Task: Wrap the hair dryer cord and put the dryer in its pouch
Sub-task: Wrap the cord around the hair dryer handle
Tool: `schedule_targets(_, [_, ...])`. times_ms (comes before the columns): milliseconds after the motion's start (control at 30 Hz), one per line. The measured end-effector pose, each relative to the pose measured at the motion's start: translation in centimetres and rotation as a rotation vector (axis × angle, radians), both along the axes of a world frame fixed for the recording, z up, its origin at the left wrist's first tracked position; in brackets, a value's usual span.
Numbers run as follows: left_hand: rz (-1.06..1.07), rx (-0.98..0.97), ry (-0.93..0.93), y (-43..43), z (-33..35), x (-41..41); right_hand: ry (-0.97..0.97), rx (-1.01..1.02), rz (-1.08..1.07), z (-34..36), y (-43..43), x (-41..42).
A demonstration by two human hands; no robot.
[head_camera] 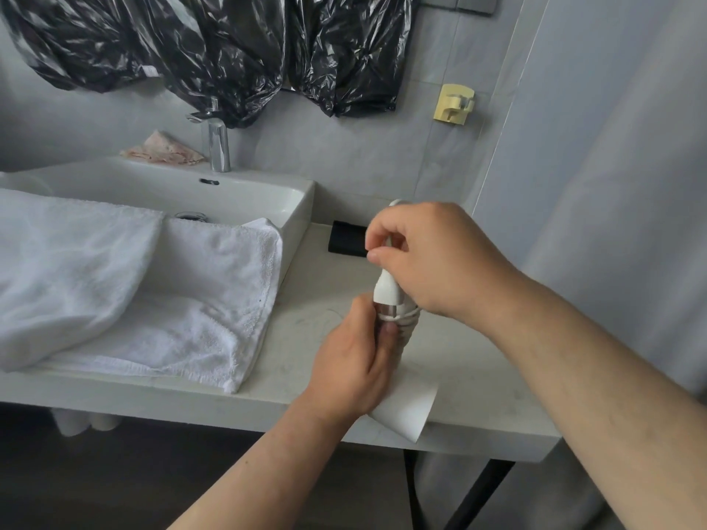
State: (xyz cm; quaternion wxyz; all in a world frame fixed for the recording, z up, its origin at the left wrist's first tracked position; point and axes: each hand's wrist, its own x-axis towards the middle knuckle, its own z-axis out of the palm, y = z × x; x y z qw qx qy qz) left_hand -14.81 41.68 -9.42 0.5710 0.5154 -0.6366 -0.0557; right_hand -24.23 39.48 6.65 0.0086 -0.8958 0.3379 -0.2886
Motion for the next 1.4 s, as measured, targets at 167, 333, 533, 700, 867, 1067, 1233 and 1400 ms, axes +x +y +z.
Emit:
schedule_targets(167, [-0.034, -0.011, 0.039, 0.0, 0.0, 0.0, -0.15, -0.069, 0.021, -2.1, 0.5, -1.2])
schedule_targets(333, [-0.053, -0.007, 0.056, -0.3, -0.2, 0.1, 0.057, -0.029, -0.02, -2.4, 1.0, -1.8])
schedule_targets(533, [-0.037, -0.021, 0.05, -0.3, -0.3, 0.0, 0.322, -0.023, -0.09, -2.2, 1.5, -2.1])
schedule_targets(700, [-0.038, -0.059, 0.093, 0.1, -0.1, 0.1, 0.075, 0.198, -0.025, -3.9, 1.1, -3.1])
schedule_targets(867, [-0.038, -0.125, 0.085, 0.1, -0.1, 0.0, -0.021, 0.2, -0.053, -4.9, 0.7, -4.1])
schedule_targets(1067, [-0.027, -0.085, 0.083, -0.6, -0.4, 0.4, 0.044, 0.105, -0.041, -5.9, 0.0, -4.6])
schedule_targets(1233, [-0.01, -0.057, 0.096, -0.6, -0.2, 0.3, -0.137, -0.014, -0.009, -7.4, -0.5, -6.2])
schedule_targets(1400, [0.027, -0.05, 0.112, -0.6, -0.2, 0.1, -0.239, 0.026, -0.114, -10.0, -0.8, -7.6])
